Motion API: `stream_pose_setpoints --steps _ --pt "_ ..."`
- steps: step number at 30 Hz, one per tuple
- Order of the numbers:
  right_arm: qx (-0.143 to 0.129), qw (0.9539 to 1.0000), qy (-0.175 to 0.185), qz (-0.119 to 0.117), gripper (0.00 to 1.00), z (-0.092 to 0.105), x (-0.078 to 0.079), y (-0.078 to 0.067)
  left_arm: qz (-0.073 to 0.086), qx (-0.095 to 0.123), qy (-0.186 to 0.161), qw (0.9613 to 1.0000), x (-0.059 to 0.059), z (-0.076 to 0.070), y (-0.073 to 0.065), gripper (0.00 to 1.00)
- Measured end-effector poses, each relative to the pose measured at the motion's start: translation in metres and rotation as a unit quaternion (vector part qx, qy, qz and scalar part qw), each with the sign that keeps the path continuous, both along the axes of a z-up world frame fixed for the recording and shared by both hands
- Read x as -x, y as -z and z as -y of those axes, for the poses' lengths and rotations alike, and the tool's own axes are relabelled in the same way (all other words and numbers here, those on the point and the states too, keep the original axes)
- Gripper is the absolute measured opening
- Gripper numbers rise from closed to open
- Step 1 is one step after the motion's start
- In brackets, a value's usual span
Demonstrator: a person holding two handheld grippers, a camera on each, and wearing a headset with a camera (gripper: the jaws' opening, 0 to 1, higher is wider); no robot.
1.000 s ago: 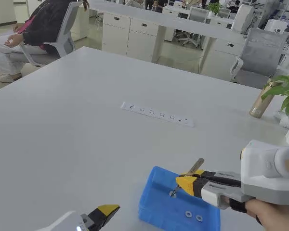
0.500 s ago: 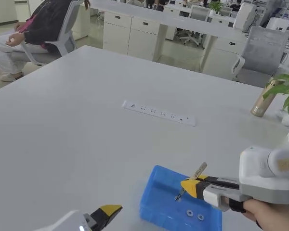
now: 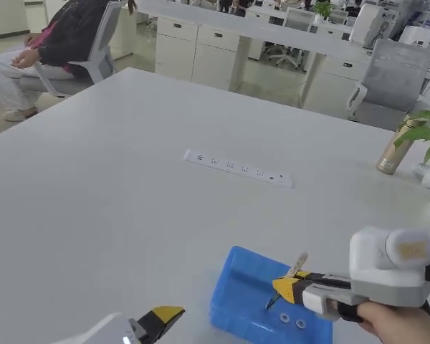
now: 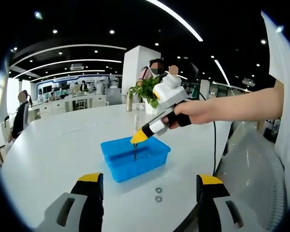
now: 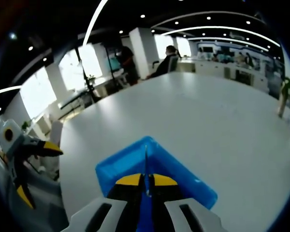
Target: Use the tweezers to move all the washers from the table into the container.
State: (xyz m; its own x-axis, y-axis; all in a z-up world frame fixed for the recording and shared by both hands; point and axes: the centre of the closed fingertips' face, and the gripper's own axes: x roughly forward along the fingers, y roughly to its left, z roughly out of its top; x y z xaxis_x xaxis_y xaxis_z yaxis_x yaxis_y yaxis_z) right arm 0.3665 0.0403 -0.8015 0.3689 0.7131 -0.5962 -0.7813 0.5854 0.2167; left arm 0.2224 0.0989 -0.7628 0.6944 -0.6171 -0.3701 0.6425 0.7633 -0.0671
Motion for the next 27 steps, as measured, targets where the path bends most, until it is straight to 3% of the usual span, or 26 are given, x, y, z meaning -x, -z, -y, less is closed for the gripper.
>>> stream_pose_setpoints --steps 8,17,27 --pt "0.004 1.0 -0.002 -0.004 0.03 -0.002 0.0016 0.0046 0.0 -0.001 0.0 1.0 -0.0001 0.0 0.0005 0.79" --pt "0.025 0.9996 -0.013 0.008 0.03 -0.0016 0.005 0.0083 -0.001 -0.002 0.001 1.0 0.0001 -0.0001 0.0007 0.79" --pt "0.013 0.9998 -0.008 0.014 0.03 0.0011 0.0071 0.0005 -0.002 -0.004 0.002 1.0 0.0004 0.0002 0.0012 0.79"
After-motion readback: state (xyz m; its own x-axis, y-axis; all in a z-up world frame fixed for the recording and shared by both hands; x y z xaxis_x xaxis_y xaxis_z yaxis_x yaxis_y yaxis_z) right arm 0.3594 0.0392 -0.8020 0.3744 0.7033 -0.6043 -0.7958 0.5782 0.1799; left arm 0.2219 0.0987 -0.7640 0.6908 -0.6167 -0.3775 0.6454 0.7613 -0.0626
